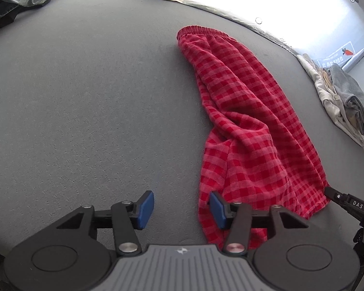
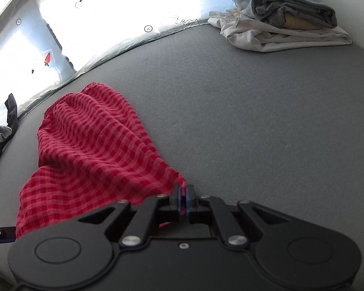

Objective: Fold clothes

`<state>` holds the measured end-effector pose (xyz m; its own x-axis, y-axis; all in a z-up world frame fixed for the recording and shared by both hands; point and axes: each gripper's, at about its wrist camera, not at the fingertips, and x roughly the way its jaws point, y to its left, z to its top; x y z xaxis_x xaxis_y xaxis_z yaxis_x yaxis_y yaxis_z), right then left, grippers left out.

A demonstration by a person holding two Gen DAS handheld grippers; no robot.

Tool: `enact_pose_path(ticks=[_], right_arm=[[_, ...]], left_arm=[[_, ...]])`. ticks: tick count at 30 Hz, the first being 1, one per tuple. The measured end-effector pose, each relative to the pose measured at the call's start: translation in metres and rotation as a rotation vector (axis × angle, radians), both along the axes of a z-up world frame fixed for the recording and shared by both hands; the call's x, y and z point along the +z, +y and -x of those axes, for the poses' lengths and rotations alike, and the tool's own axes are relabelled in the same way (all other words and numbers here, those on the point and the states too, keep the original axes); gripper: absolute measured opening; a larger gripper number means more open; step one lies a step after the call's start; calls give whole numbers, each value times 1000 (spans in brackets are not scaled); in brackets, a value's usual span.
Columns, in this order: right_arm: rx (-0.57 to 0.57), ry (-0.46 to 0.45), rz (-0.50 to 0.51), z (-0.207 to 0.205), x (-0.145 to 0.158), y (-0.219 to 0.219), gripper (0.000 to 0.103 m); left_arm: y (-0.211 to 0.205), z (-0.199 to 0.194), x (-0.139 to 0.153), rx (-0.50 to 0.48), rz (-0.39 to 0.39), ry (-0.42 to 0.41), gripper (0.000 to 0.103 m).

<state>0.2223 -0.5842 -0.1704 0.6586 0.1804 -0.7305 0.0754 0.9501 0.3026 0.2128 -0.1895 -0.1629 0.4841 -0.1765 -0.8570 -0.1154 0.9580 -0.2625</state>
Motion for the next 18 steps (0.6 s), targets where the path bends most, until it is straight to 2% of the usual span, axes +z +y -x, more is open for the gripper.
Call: enact_pose_path(ticks=[10, 18], right_arm=[[-7, -3, -16, 0, -1, -2, 3], [5, -10, -17, 1, -2, -3, 3]], left_arm=[[-31, 5, 2, -181, -100, -22, 57], [-54, -1, -14, -213, -289, -60, 57]])
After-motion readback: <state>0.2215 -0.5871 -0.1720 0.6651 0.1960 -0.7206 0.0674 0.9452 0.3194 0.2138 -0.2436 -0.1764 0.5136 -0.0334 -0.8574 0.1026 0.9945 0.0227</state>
